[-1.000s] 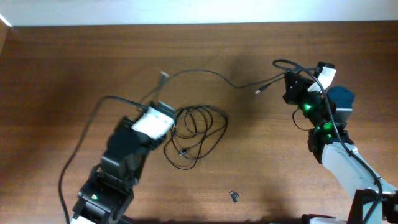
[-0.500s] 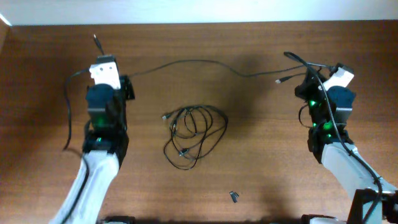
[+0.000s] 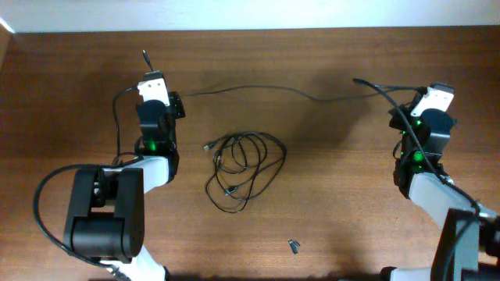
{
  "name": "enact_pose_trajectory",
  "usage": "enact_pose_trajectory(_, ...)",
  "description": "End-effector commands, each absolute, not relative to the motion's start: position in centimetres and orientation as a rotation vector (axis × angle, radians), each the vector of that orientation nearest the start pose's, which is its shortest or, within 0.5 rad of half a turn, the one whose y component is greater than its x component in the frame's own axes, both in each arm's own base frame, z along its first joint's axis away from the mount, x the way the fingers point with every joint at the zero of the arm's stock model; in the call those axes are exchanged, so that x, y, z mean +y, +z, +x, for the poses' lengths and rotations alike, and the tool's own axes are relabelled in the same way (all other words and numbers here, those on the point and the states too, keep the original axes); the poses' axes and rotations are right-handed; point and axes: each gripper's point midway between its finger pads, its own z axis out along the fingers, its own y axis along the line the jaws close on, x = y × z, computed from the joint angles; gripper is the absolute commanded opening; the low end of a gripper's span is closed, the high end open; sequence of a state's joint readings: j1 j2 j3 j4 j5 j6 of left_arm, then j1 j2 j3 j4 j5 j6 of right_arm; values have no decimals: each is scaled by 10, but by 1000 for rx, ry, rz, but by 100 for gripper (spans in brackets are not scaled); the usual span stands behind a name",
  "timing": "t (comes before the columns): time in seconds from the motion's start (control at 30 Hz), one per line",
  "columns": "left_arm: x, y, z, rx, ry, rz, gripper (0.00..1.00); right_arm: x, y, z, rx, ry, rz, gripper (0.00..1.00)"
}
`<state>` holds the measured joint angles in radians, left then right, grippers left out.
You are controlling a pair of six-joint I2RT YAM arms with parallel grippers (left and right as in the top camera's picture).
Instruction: Untangle cables
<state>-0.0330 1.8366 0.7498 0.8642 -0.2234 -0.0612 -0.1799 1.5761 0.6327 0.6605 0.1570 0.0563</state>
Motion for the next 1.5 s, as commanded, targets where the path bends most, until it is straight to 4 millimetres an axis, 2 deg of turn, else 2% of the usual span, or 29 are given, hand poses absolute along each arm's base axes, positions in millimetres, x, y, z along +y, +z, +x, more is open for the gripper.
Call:
enact_pose_trajectory(0.0, 25, 131, 495, 1738, 53, -290, 0, -120, 134, 440, 1856, -370, 203, 4)
enact_pose_trajectory(0.1, 25, 132, 496, 1702, -69, -433, 0, -122, 119, 446, 1881, -505, 26, 4)
enact_pose_trajectory(0.23, 27, 133, 496, 1648, -212, -612, 0, -122, 101, 447, 1922, -581, -92, 4)
enact_pose_trajectory(0.33, 31, 135, 498, 1623, -247, -664, 0, -122, 101, 448, 1918, -641, -177, 4)
enact_pose_trajectory(0.47, 51, 132, 495, 1601, -263, -753, 0, -120, 101, 449, 1909, -766, -398, 4)
enact_pose_trajectory(0.57, 68, 127, 493, 1600, -230, -785, 0, -128, 101, 447, 1910, -757, -397, 4)
enact_pose_trajectory(0.7, 98, 116, 488, 1593, -179, -841, 0, -153, 100, 440, 1916, -741, -372, 4)
enact_pose_trajectory(0.8, 99, 111, 488, 1594, -203, -866, 0, -151, 96, 439, 1922, -692, -398, 4)
enact_pose_trajectory(0.93, 100, 108, 489, 1596, -195, -872, 0, -145, 83, 436, 1951, -710, -532, 4)
enact_pose_trajectory(1.17, 103, 108, 490, 1590, -181, -881, 0, -136, 72, 433, 1984, -645, -572, 4)
enact_pose_trajectory(1.23, 103, 107, 489, 1593, -178, -883, 0, -135, 67, 431, 2005, -635, -576, 16)
enact_pose_trajectory(1.3, 103, 104, 488, 1602, -174, -887, 12, -135, 66, 431, 2010, -631, -577, 22)
enact_pose_trajectory(1.33, 103, 102, 488, 1610, -171, -890, 31, -135, 65, 430, 2013, -629, -577, 29)
enact_pose_trajectory(1.37, 103, 101, 488, 1616, -170, -891, 53, -135, 65, 430, 2015, -629, -577, 42)
enact_pose_trajectory(1.4, 103, 99, 487, 1622, -168, -893, 62, -134, 64, 430, 2017, -627, -578, 60)
enact_pose_trajectory(1.43, 103, 98, 487, 1627, -166, -895, 76, -134, 63, 429, 2021, -625, -579, 76)
enact_pose_trajectory(1.47, 103, 97, 486, 1631, -164, -896, 95, -134, 62, 429, 2026, -623, -580, 86)
